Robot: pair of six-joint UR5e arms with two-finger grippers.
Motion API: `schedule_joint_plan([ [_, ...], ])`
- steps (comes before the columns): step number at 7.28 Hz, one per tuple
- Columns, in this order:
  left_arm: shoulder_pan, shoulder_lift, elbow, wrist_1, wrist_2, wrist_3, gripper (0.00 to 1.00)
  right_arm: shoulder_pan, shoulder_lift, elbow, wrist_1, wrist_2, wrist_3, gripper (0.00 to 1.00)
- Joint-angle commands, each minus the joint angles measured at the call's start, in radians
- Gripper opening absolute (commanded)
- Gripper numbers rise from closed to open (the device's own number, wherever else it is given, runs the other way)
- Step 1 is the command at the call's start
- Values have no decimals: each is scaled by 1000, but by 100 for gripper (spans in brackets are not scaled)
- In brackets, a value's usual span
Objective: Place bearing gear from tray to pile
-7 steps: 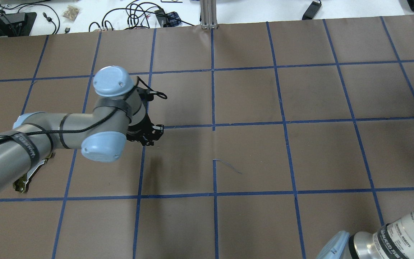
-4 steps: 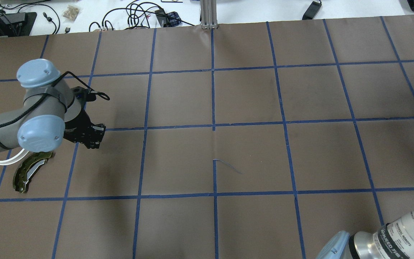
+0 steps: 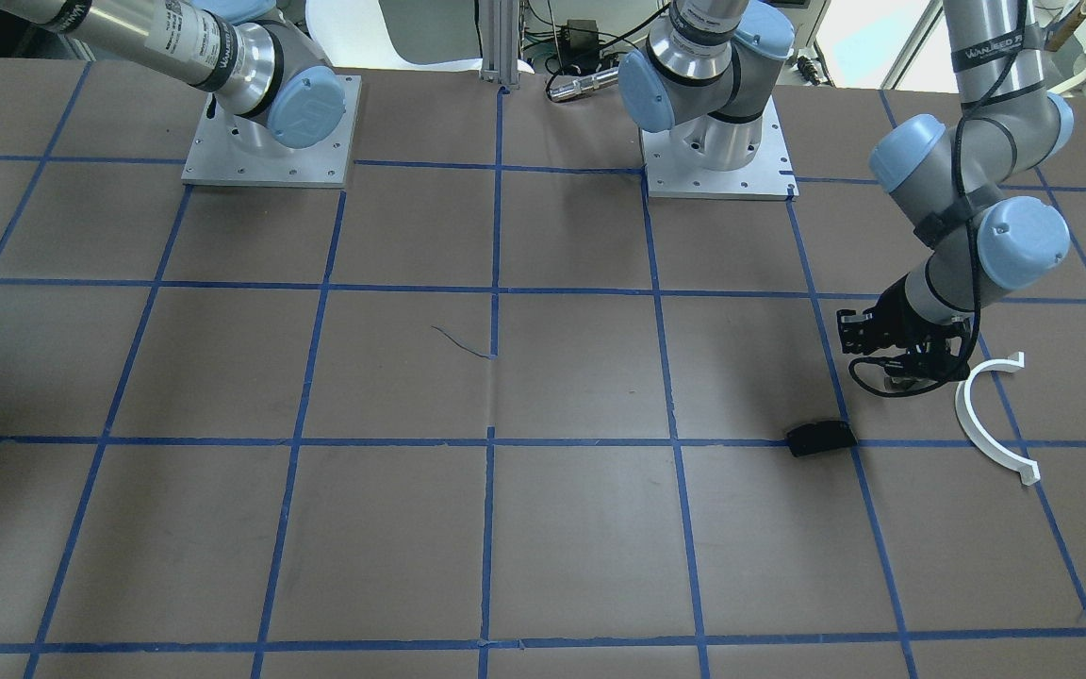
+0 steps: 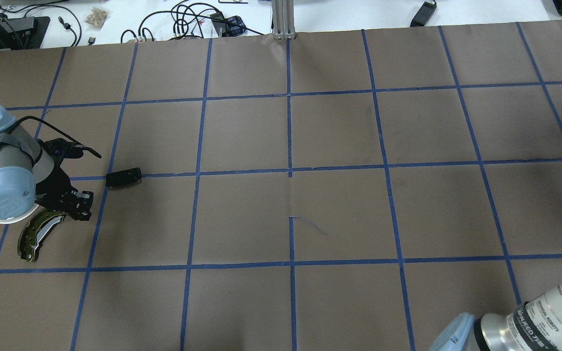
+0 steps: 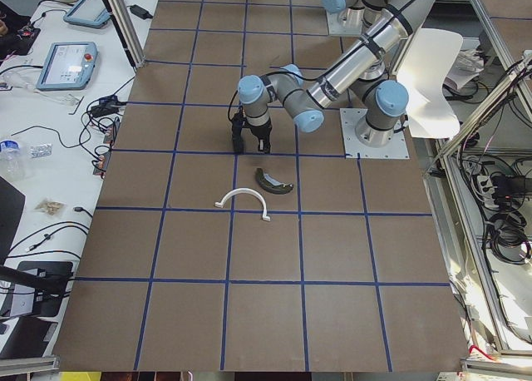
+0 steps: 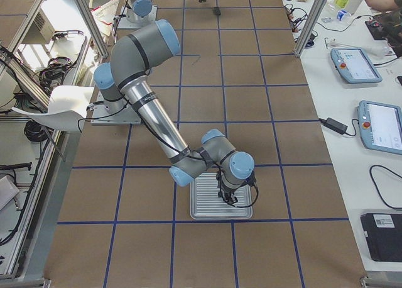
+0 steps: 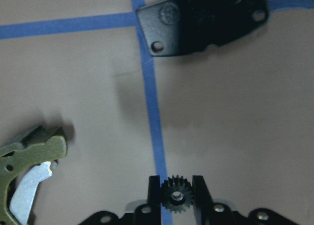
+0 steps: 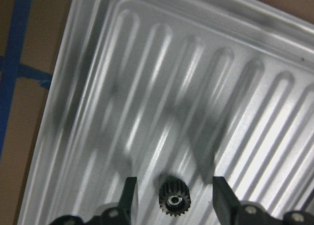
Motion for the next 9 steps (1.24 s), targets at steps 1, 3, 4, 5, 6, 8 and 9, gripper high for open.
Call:
schedule_joint_plan([
  [1, 13, -8, -10, 45, -2, 8, 0, 0, 7, 2, 0, -10, 1, 52],
  [3, 13, -6, -14, 47, -7, 5, 100, 0, 6, 0, 0, -14, 1, 17],
  [4, 13, -2, -12, 38, -7, 1, 100, 0, 4, -1, 0, -16, 1, 4],
  [5, -4, 12, -7, 32, -5, -21, 100, 0, 1, -1, 0, -19, 1, 0],
  [6, -13, 38, 5, 3, -33, -64, 100, 0, -3, -4, 9, -20, 1, 0],
  [8, -138, 105, 160, -275, -58, -200, 100, 8, -52, -4, 38, -45, 2, 0],
  [9, -204, 124, 268, -448, -64, -321, 100, 14, -87, -1, 99, -39, 58, 0],
])
